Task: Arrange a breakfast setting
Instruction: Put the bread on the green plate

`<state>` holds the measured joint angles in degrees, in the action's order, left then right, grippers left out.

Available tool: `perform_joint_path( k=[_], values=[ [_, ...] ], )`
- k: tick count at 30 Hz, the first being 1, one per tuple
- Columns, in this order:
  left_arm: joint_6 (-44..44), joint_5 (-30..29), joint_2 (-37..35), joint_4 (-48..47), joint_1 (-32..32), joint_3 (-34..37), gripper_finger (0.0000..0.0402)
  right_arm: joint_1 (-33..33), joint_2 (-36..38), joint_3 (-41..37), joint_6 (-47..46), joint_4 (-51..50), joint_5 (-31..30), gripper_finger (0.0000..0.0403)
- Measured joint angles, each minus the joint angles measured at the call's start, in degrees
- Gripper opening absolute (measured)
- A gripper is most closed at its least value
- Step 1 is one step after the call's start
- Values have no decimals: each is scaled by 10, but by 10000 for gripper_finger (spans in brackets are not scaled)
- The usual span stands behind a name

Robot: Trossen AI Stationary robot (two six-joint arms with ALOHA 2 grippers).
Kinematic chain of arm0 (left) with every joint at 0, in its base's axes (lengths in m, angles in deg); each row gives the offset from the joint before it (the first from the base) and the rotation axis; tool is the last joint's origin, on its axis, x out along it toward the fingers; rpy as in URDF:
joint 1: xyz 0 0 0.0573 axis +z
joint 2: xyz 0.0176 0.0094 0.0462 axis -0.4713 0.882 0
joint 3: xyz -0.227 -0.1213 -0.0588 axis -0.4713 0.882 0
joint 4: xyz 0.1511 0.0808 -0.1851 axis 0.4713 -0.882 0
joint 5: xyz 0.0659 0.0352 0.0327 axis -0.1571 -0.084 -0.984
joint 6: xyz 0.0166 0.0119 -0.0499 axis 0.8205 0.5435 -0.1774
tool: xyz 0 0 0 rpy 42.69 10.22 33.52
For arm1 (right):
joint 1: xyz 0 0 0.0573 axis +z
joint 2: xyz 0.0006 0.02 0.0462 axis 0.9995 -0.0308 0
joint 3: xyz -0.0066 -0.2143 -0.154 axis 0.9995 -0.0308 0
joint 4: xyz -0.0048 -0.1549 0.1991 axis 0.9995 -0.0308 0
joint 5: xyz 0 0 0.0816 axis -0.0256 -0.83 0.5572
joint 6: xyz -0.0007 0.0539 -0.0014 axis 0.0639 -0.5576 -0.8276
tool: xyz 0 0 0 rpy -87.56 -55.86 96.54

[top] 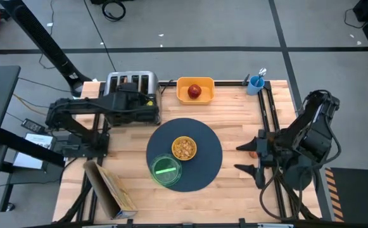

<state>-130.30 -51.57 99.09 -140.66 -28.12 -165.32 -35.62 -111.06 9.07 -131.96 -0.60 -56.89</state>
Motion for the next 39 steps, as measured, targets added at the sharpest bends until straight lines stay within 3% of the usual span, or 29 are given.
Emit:
perform_joint_path(
  k=[7,11,15,20,26,39],
  values=[
    [47,39,-45,4,116,88,144,1,-23,0,-36,35,10,297],
    [164,58,-98,71,167,120,144,1,-37,0,-62,38,5,297],
    [295,116,-140,178,229,151,144,-7,-52,0,-71,39,-15,297],
    [366,170,-144,225,297,193,144,-29,-61,0,-73,49,-15,297],
    [409,197,-144,305,331,236,144,-44,-61,0,-72,68,-2,297],
    [446,223,-143,378,384,306,144,-44,-60,0,-114,77,-2,297]
  ],
)
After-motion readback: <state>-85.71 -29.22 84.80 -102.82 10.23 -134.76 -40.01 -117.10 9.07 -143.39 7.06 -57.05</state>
